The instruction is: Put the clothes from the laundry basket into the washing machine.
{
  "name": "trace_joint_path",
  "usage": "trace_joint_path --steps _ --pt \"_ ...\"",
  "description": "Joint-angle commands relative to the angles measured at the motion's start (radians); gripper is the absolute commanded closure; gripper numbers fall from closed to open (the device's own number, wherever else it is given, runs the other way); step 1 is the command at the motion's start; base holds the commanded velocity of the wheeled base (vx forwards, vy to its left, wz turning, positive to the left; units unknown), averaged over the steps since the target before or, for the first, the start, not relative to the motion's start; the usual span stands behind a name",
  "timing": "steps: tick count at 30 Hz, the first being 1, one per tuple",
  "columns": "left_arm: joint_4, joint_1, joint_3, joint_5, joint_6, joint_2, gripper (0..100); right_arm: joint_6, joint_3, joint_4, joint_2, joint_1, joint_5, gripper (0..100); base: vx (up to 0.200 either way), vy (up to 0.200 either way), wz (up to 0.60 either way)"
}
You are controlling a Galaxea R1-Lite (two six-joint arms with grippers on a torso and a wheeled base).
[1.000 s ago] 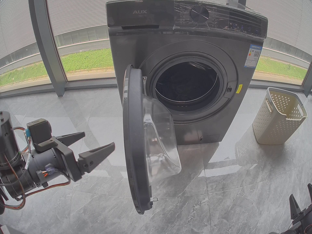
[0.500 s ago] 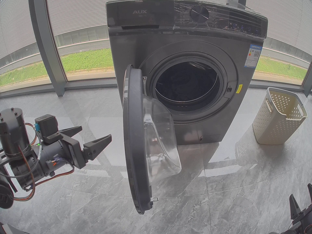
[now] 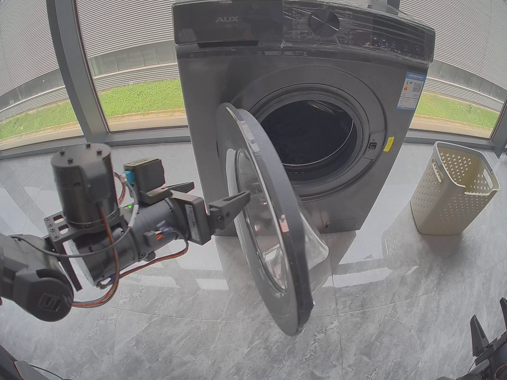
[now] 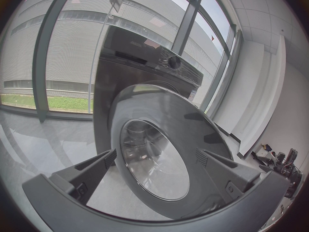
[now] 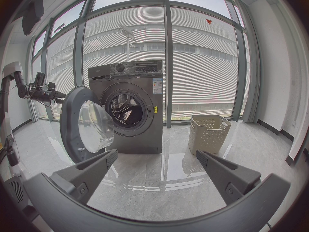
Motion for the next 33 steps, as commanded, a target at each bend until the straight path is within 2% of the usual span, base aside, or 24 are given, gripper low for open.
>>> trace_joint_path --steps 1,7,10,12,18,20,23,25,26,27,31,32,33 --pt "-0.005 -0.037 -0.094 0.025 -0.009 0.125 0 -0.001 0.010 0.000 -0.016 0.000 0.000 0 0.000 0.000 0.00" --pt "-0.110 -0.047 -0.226 0.032 -0.049 0.279 0 0.001 0.010 0.000 -0.016 0.000 -0.002 0 0.000 0.000 0.00" --pt "-0.174 -0.042 -0.327 0.052 -0.073 0.378 0 0.001 0.010 0.000 -0.016 0.000 0.000 0 0.000 0.000 0.00" --pt "-0.176 -0.039 -0.358 0.069 -0.092 0.407 0 0.001 0.010 0.000 -0.016 0.000 -0.002 0 0.000 0.000 0.00" --pt "-0.159 -0.042 -0.295 0.072 -0.096 0.376 0 0.001 0.010 0.000 -0.016 0.000 0.000 0 0.000 0.000 0.00" --pt "-0.148 -0.041 -0.264 0.074 -0.093 0.341 0 0.001 0.010 0.000 -0.016 0.000 0.000 0 0.000 0.000 0.00" --pt "-0.122 -0.044 -0.140 0.078 -0.081 0.232 0 0.001 0.010 0.000 -0.016 0.000 -0.002 0 0.000 0.000 0.00" --pt "-0.124 -0.044 -0.065 0.095 -0.050 0.169 0 0.001 0.010 0.000 -0.016 0.000 -0.002 0 0.000 0.000 0.00" --pt "-0.124 -0.044 -0.065 0.095 -0.050 0.169 0 0.001 0.010 0.000 -0.016 0.000 -0.002 0 0.000 0.000 0.00" --pt "-0.127 -0.044 0.026 0.120 -0.010 0.083 0 0.001 0.010 0.000 -0.016 0.000 -0.002 0 0.000 0.000 0.00" --pt "-0.120 -0.037 0.167 0.136 0.033 -0.093 0 0.001 0.010 0.000 -0.016 0.000 -0.002 0 0.000 0.000 0.00" --pt "-0.120 -0.037 0.167 0.136 0.033 -0.093 0 0.001 0.010 0.000 -0.016 0.000 -0.002 0 0.000 0.000 0.00" --pt "-0.116 -0.033 0.211 0.135 0.039 -0.175 0 0.001 0.010 0.000 -0.016 0.000 -0.003 0 0.000 0.000 0.00"
